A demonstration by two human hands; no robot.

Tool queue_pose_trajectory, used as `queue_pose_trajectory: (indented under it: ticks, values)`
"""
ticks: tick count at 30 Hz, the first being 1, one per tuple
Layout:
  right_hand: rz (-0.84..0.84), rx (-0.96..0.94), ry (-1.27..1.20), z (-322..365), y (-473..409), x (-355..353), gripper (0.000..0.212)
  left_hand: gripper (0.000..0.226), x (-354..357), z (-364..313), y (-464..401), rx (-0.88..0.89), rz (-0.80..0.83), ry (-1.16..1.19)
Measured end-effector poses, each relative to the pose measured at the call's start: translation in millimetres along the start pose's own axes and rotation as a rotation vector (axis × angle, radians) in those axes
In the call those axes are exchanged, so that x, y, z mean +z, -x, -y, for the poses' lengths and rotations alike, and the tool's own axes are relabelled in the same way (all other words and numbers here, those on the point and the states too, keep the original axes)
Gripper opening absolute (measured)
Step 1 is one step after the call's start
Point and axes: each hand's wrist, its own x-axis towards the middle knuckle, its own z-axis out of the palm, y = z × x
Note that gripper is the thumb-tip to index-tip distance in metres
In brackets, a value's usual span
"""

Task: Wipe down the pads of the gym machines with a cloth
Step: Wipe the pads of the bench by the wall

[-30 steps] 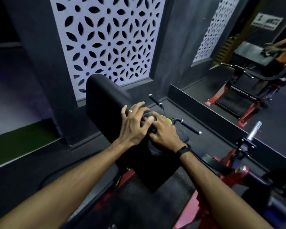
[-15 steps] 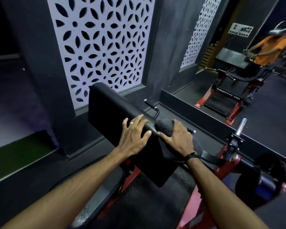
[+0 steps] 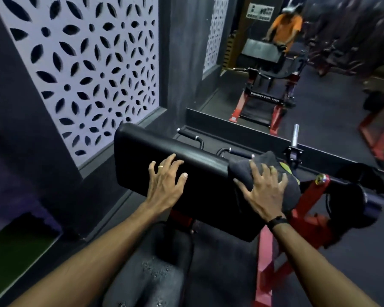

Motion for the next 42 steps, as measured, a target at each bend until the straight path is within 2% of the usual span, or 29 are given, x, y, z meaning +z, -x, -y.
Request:
queue_pose_trajectory:
  ticks: [4,9,17,22,27,29,31,33,39,42]
  values:
    - [0.095,0.063,0.052,-2.8,-22.9,-7.3,0.076,0.059,-2.1,13.4,-22.4,0.083,-0.010,0.014]
    - [0.196,0.167,-0.001,5.9,-50.7,-4.2,0.081,0.065,0.0,34.9,-39.2,0.093,-0.004,0.031]
    - [0.294,0.192,-0.026,9.6,-79.4,1.9,0.074,0.040,-7.7,72.5,-96.9,0.184,0.005,0.033]
    - [0.283,0.221,0.007,17.4,-80.2,5.7,0.070,0.026,-22.6,83.3,-141.7,0.259,-0.084,0.070]
    - [0.246,0.268,0.037,30.9,-77.5,3.9,0.080,0.031,-37.0,99.8,-164.5,0.171,-0.072,0.274]
    - [0.203,0.276,0.044,45.6,-76.8,4.7,0.077,0.043,-42.5,109.4,-172.6,0.183,-0.064,0.326]
    - [0.157,0.285,0.045,67.5,-77.4,6.4,0.074,0.057,-49.4,122.1,-180.5,0.163,-0.057,0.352]
    - [0.120,0.298,0.039,87.1,-77.9,6.8,0.069,0.063,-56.6,131.5,-185.9,0.142,-0.065,0.372]
    - [-0.009,0.436,0.084,167.4,-83.3,8.9,0.063,0.061,-91.2,187.9,-208.2,0.221,-0.022,0.424]
    - [-0.019,0.473,0.073,210.8,-91.1,10.7,0.062,0.062,-107.9,220.2,-222.8,0.232,-0.006,0.469]
